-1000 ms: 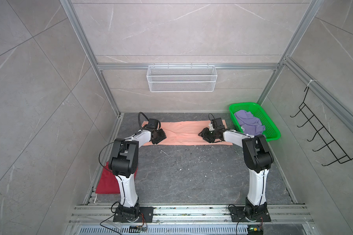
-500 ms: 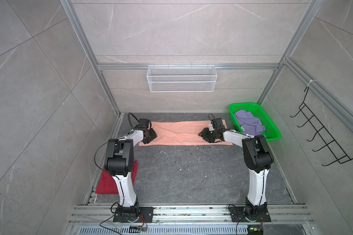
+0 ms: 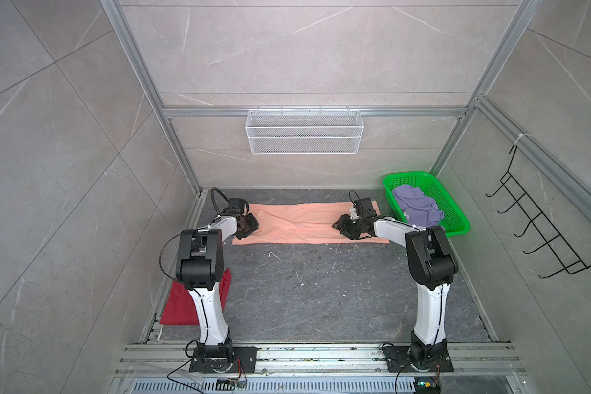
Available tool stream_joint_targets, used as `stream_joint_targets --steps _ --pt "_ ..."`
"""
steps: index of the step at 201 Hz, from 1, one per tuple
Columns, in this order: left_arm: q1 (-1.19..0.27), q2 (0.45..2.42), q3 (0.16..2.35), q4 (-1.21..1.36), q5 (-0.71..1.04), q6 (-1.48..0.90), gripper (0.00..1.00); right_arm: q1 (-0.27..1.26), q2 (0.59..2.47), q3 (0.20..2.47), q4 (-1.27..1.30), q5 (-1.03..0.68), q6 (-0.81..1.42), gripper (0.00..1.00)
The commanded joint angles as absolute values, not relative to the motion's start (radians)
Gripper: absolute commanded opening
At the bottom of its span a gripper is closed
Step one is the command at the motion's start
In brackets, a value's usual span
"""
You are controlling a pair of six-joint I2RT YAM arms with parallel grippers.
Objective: Fold and stack the t-shirts
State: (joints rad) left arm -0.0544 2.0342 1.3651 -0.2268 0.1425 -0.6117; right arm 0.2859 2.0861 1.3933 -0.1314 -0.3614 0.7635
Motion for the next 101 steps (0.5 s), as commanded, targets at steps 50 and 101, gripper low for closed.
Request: stream_joint_targets --steps 50,101 --pt "-0.054 2.072 1.431 -0.207 0.156 -0.575 0.13 0.285 2.073 1.408 -0.169 -0.339 0.736 0.51" --pt "-0.054 2.039 1.419 -0.234 0.125 -0.560 0.22 0.284 2.066 1.407 -0.177 -0.330 0.729 0.51"
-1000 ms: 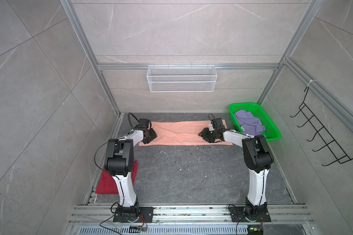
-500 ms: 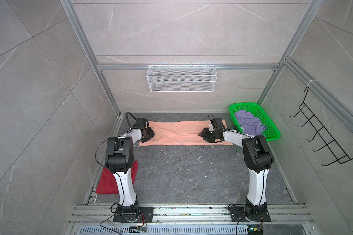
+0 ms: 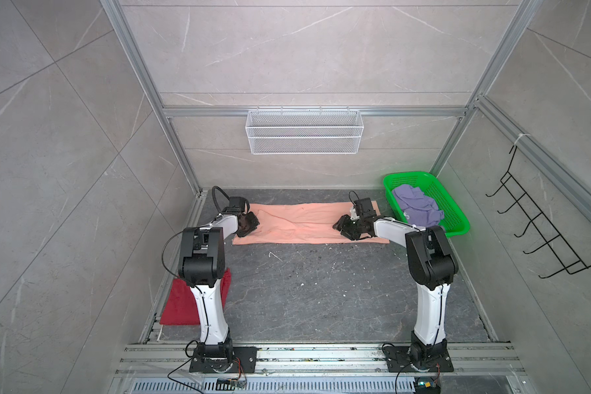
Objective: Fold and stack the t-shirts
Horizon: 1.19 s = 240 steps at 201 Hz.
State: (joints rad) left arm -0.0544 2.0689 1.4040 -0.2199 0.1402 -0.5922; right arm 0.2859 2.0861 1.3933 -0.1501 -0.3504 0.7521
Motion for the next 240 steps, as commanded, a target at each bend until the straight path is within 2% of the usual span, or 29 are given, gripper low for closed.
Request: stream_joint_targets --steps 1,93,145,213,228,240 --pt "-0.054 2.038 1.418 -0.235 0.124 -0.560 0.22 0.283 2.066 1.408 -0.177 -0.330 0.729 0.51" --pt "-0.052 2.056 1.430 -0.290 0.045 -0.513 0.26 0.280 2.059 1.407 -0.184 -0.324 0.723 0.52" --pt "-0.051 2.082 1.448 -0.273 0.070 -0.506 0.26 0.279 2.060 1.408 -0.186 -0.324 0.726 0.52" --pt "-0.053 2.125 1.504 -0.261 0.119 -0.492 0.12 0.275 2.049 1.406 -0.196 -0.313 0.719 0.52" --pt "-0.052 2.117 1.496 -0.258 0.125 -0.492 0.12 0.273 2.051 1.406 -0.197 -0.314 0.719 0.52" --pt "-0.052 2.109 1.487 -0.263 0.117 -0.492 0.17 0.272 2.051 1.406 -0.198 -0.314 0.719 0.52"
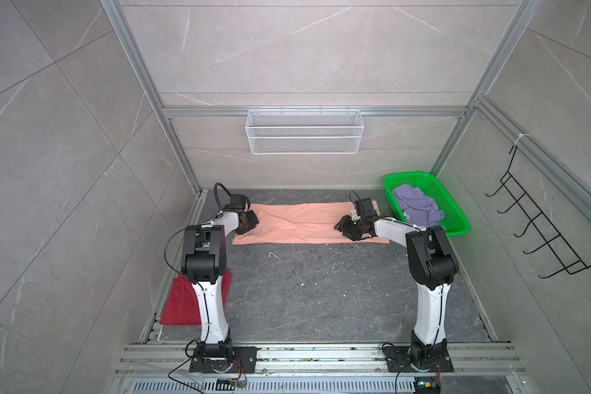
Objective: Fold and stack the t-shirts
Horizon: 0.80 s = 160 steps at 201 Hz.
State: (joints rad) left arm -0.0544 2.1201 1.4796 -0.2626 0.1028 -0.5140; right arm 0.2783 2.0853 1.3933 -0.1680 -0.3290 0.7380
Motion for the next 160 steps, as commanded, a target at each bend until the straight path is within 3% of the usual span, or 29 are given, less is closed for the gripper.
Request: stream_joint_targets --steps 1,22,121,160 --pt "-0.052 2.108 1.485 -0.263 0.115 -0.492 0.18 0.272 2.051 1.406 -0.197 -0.314 0.719 0.52" --pt "-0.053 2.091 1.466 -0.269 0.088 -0.459 0.31 0.273 2.052 1.407 -0.196 -0.314 0.718 0.52" --pt "-0.058 2.070 1.427 -0.317 0.013 -0.368 0.34 0.269 2.060 1.400 -0.193 -0.318 0.719 0.52" --pt "-0.074 2.095 1.435 -0.307 0.064 -0.377 0.34 0.269 2.061 1.402 -0.192 -0.320 0.721 0.52"
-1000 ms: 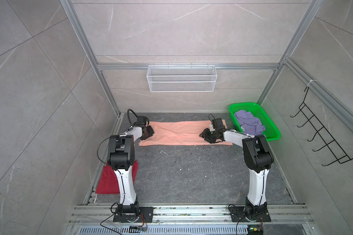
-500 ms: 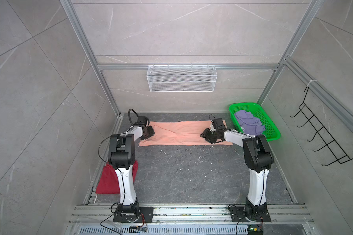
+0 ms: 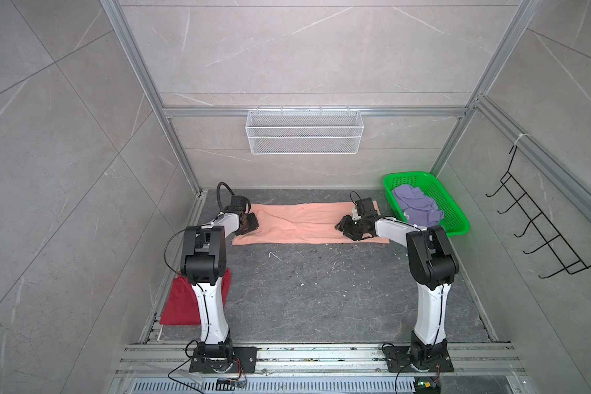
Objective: Fold and stack the t-shirts
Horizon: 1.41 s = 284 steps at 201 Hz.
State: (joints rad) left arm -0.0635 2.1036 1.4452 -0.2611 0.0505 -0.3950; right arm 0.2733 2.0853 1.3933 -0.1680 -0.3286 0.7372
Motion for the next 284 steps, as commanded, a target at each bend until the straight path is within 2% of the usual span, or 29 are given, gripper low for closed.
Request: stream_joint_targets --steps 1,12,39,56,90,104,180,284 --pt "-0.075 2.096 1.435 -0.307 0.066 -0.377 0.34 0.269 2.061 1.402 -0.192 -0.320 0.721 0.52" --pt "-0.081 2.103 1.441 -0.296 0.081 -0.387 0.32 0.269 2.062 1.402 -0.193 -0.320 0.720 0.52" --pt "-0.082 2.100 1.447 -0.274 0.095 -0.408 0.15 0.270 2.057 1.399 -0.195 -0.319 0.718 0.52" --pt "-0.083 2.091 1.448 -0.274 0.086 -0.409 0.10 0.269 2.057 1.396 -0.194 -0.319 0.718 0.52" --pt "-0.083 2.079 1.466 -0.298 0.068 -0.403 0.09 0.268 2.058 1.395 -0.190 -0.322 0.719 0.52" --pt "-0.083 2.070 1.480 -0.313 0.068 -0.402 0.00 0.268 2.060 1.396 -0.189 -0.322 0.718 0.52" --pt "-0.086 2.027 1.576 -0.311 0.220 -0.478 0.00 0.258 2.062 1.399 -0.183 -0.329 0.718 0.52" --pt "-0.086 2.250 1.837 -0.176 0.336 -0.702 0.00 0.249 2.034 1.385 -0.166 -0.361 0.684 0.52"
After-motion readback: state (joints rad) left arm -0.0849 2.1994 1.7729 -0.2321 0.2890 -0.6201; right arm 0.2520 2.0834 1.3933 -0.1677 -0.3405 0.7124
